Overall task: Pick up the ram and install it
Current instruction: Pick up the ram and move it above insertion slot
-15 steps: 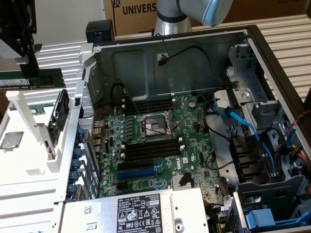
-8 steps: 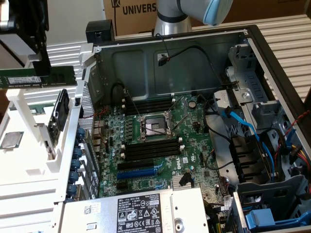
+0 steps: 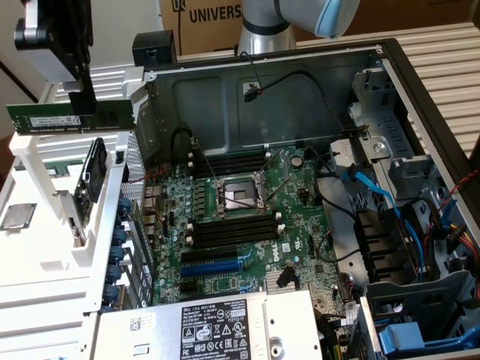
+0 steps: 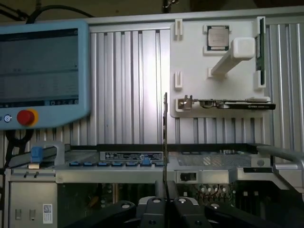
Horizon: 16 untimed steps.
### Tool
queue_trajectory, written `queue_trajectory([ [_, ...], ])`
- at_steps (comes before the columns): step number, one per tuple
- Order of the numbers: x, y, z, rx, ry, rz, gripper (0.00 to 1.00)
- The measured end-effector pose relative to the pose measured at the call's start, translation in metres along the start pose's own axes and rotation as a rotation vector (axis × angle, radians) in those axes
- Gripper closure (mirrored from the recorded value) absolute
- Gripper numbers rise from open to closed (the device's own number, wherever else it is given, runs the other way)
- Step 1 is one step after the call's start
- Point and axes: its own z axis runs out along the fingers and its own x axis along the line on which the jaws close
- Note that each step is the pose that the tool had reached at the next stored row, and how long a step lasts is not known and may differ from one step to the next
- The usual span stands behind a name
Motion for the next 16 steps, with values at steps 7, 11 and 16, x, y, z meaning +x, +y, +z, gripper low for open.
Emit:
queue_trajectory([
  [7,-0.001,-0.0251,-0.0014,-0.0385,0.0014,-0.003,0.88],
  [11,-0.001,-0.043,-0.0024,-0.0414,0.0016,-0.004,0.88],
  [16,-0.002,-0.0659,-0.0037,-0.0414,0.001,-0.005,0.88],
])
